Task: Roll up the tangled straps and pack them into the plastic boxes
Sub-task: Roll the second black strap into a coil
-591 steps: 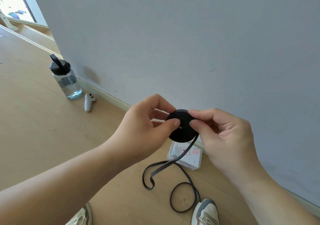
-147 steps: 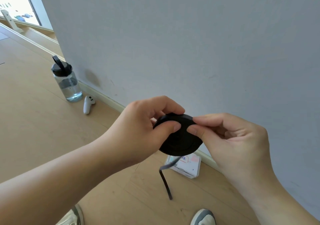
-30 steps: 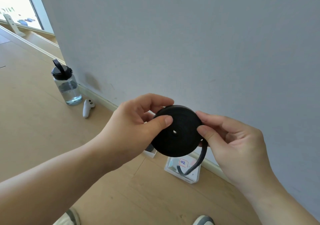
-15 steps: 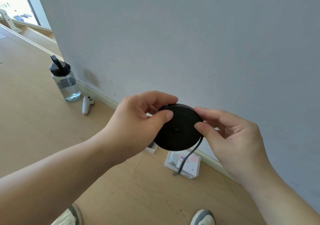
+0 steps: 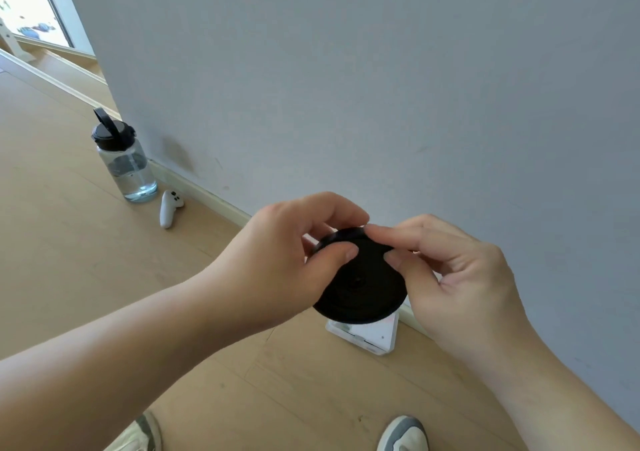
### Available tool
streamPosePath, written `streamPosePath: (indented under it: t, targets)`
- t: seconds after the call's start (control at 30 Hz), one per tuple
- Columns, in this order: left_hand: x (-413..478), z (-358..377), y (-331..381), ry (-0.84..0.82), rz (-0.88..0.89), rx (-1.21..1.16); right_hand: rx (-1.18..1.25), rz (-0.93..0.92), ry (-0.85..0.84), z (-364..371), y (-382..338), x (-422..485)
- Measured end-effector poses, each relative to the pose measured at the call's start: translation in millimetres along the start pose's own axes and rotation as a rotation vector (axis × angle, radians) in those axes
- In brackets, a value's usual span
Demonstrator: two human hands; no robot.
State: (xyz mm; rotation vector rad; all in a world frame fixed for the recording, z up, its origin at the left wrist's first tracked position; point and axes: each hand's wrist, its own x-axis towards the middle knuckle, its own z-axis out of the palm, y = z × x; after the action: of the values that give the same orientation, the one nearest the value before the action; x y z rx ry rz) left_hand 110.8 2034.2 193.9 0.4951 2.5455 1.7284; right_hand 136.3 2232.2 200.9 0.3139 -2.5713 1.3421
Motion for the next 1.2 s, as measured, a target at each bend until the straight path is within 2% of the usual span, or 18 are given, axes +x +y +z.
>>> streamPosePath:
  t: [0.17, 0.3, 0.4, 0.57, 0.67, 0.83, 0.93, 1.1, 1.2]
  targets:
    - [4.8, -2.0, -4.3, 0.09, -0.079, -0.16, 0.172, 0.138, 0.162, -3.7, -0.1, 2.1]
    - [8.2, -4.6, -5.8, 0.173, -0.153, -0.339, 0.288, 0.218, 0.074, -2.8, 2.4, 2.1]
    - [8.4, -7.0, -10.5, 0.08, -0.172, -0.314, 0.245, 0.204, 0.075, -3.4, 1.2, 1.1]
    - [3.9, 0.7, -10.3, -0.077, -0.118, -0.07, 0.112, 0.135, 0.039, 1.8, 2.1, -1.1]
    - [5.5, 2.0, -11.1, 0.01, -0.125, -0.089, 0.185, 0.187, 0.091, 1.3, 3.6, -0.5]
    - [10.6, -3.0, -12.3, 0.199, -0.239, -0.433, 0.301, 0.281, 0.207, 0.9, 10.0, 1.8]
    - [11.2, -1.6, -13.0, 0.262, -0.259, -0.513, 0.388, 0.309, 0.225, 6.6, 10.4, -0.6]
    - [4.5, 7.2, -16.4, 0.127, -0.375, -0.386, 0.269, 0.264, 0.254, 5.0, 12.6, 1.6]
    - [2.5, 6.8, -12.9, 0.036, -0.308, -0.229, 0.129, 0.197, 0.175, -3.9, 10.2, 3.6]
